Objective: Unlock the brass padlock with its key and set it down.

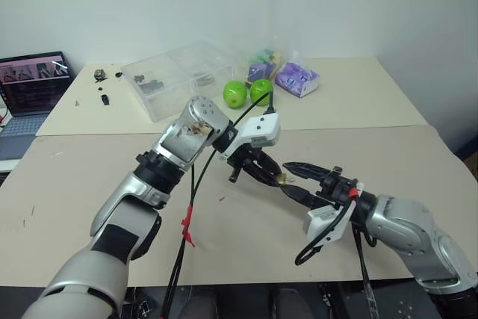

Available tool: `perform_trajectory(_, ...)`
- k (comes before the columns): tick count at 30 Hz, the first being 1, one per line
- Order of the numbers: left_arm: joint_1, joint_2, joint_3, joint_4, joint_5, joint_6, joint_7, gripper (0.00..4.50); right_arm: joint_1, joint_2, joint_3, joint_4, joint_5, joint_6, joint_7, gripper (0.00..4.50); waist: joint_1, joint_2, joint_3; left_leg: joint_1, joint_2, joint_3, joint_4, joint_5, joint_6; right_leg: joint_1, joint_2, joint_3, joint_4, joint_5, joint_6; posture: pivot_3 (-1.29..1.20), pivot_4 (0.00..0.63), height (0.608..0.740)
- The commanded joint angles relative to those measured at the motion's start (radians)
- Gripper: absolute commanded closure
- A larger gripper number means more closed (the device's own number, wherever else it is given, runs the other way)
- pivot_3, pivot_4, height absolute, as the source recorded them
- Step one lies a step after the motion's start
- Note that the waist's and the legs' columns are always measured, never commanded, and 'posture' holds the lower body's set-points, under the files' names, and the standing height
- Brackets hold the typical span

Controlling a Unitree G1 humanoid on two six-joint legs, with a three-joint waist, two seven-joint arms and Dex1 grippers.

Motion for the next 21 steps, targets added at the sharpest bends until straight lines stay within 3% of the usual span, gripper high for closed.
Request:
perform_trajectory(1, -0.019, 0.003, -0.006, 0.001, -0.002, -0.027, -0.011, 3.73, -0.017, 0.001, -0.001, -0.058, 0.020, -0.032, 0.000, 1.57, 0.000, 0.000, 0.000, 0.000, 0.000, 0.000, 0.000, 0.000, 0.000, 0.000, 0.000, 0.000, 0.000, 0.000, 0.000, 0.00, 0.150, 0.740)
perform_trajectory(21, -0.011, 0.006, -0.023, -0.028, -0.014, -0.014, -0.022, 3.73, 0.013, -0.014, 0.030, -0.017, 0.006, -0.106, 0.012, 1.57, 0.000, 0.000, 0.000, 0.000, 0.000, 0.000, 0.000, 0.000, 0.000, 0.000, 0.000, 0.000, 0.000, 0.000, 0.000, 0.00, 0.150, 0.740)
